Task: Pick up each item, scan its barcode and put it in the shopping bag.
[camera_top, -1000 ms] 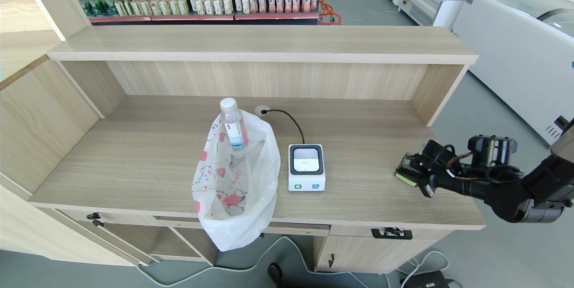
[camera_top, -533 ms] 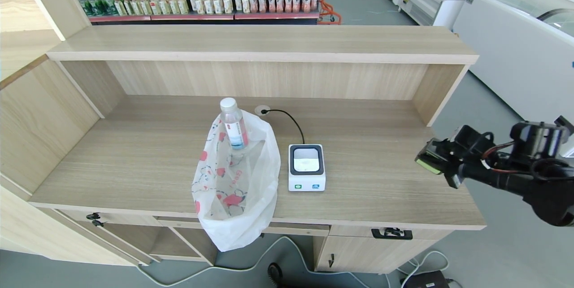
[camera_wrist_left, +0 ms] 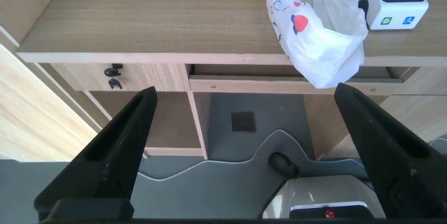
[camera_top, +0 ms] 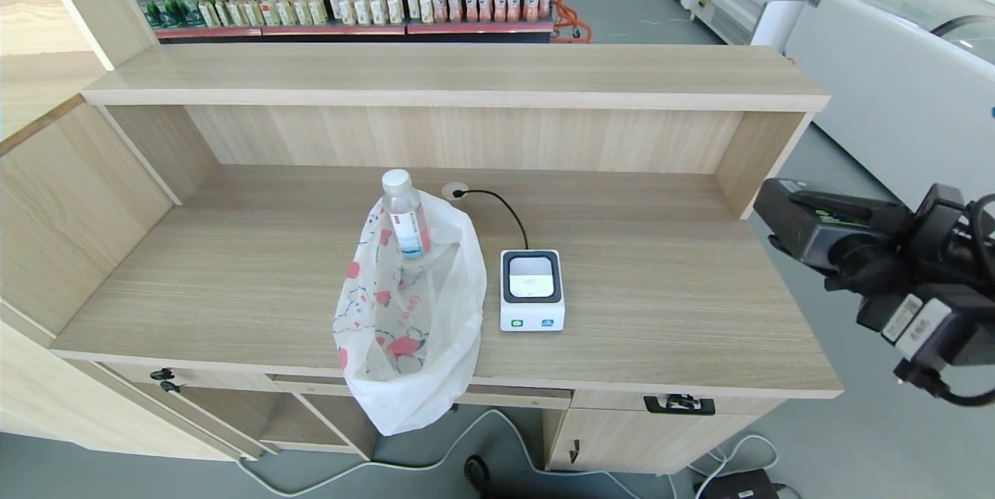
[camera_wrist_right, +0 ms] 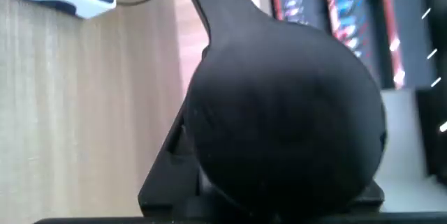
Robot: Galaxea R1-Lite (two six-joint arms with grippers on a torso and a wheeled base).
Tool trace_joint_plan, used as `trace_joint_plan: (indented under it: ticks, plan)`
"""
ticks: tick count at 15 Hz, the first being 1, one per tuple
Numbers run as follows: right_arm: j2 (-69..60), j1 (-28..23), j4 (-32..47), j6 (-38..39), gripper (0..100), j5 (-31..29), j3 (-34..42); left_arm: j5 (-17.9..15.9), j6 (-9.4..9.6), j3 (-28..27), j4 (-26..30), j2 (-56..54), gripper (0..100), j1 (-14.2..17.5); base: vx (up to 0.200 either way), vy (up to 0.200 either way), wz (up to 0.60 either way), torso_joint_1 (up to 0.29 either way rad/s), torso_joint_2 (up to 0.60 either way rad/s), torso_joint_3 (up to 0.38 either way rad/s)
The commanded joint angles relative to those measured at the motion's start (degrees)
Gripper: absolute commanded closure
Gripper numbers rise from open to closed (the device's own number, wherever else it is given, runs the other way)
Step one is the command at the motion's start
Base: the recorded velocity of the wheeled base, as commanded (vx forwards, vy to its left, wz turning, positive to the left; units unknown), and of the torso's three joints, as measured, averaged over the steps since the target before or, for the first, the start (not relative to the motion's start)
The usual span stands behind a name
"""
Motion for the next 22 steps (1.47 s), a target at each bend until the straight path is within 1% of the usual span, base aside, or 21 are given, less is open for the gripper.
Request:
trace_joint_plan:
  ticks: [1, 3, 4, 5, 6, 7, 8, 9, 11, 13, 17, 20, 22]
  plan:
    - [-10.59, 6.96, -2.39, -13.71, 100, 0.71, 0.61, -0.02, -0.01, 0.0, -0.07, -0.02, 0, 0.0, 0.0, 0.0, 0.0, 0.0, 0.0, 0.0]
    - [-11.03, 16.81, -7.84, -27.5, 100, 1.06, 1.05, -0.02, -0.01, 0.0, 0.02, -0.02, 0, 0.0, 0.0, 0.0, 0.0, 0.0, 0.0, 0.0]
    - [-10.94, 21.38, -11.18, -33.48, 100, 1.15, 1.22, -0.02, -0.01, 0.0, 0.02, -0.02, 0, 0.0, 0.0, 0.0, 0.0, 0.0, 0.0, 0.0]
    - [-10.94, 25.69, -13.55, -37.88, 100, 1.15, 1.4, -0.02, -0.01, 0.0, 0.02, -0.02, 0, 0.0, 0.0, 0.0, 0.0, 0.0, 0.0, 0.0]
    - [-10.94, 28.23, -13.82, -41.04, 100, 1.15, 1.84, -0.02, -0.01, 0.0, 0.02, -0.02, 0, 0.0, 0.0, 0.0, 0.0, 0.0, 0.0, 0.0]
    - [-11.03, 29.73, -13.73, -43.59, 100, 1.85, 2.19, -0.02, -0.01, 0.0, 0.02, -0.02, 0, 0.0, 0.0, 0.0, 0.0, 0.0, 0.0, 0.0]
    - [-11.03, 31.05, -13.47, -44.99, 100, 4.31, 2.19, -0.02, -0.01, 0.0, 0.02, -0.02, 0, 0.0, 0.0, 0.0, 0.0, 0.0, 0.0, 0.0]
    - [-11.56, 31.84, -12.24, -46.31, 100, 6.42, 2.28, -0.02, -0.01, 0.0, -0.07, -0.02, 0, 0.0, 0.0, 0.0, 0.0, 0.0, 0.0, 0.0]
    - [-15.07, 32.63, -3.71, -49.92, 100, 7.12, 2.19, -0.02, -0.01, 0.0, 0.02, -0.02, 0, 0.0, 0.0, 0.0, 0.0, 0.0, 0.0, 0.0]
    - [-16.57, 32.63, 0.16, -51.06, 100, 8.0, 2.1, -0.02, -0.01, 0.0, 0.02, -0.02, 0, 0.0, 0.0, 0.0, 0.0, 0.0, 0.0, 0.0]
    - [-17.62, 32.63, 0.42, -50.88, 100, 8.79, 2.1, -0.02, -0.01, 0.0, 0.02, -0.02, 0, 0.0, 0.0, 0.0, 0.0, 0.0, 0.0, 0.0]
    - [-19.03, 32.89, 3.5, -50.71, 100, 9.06, 2.01, -0.02, -0.01, 0.0, -0.07, -0.02, 0, 0.0, 0.0, 0.0, 0.0, 0.0, 0.0, 0.0]
    - [-18.59, 34.3, 3.94, -50.71, 100, 9.76, 1.75, -0.02, -0.01, 0.0, 0.02, -0.02, 0, 0.0, 0.0, 0.0, 0.0, 0.0, 0.0, 0.0]
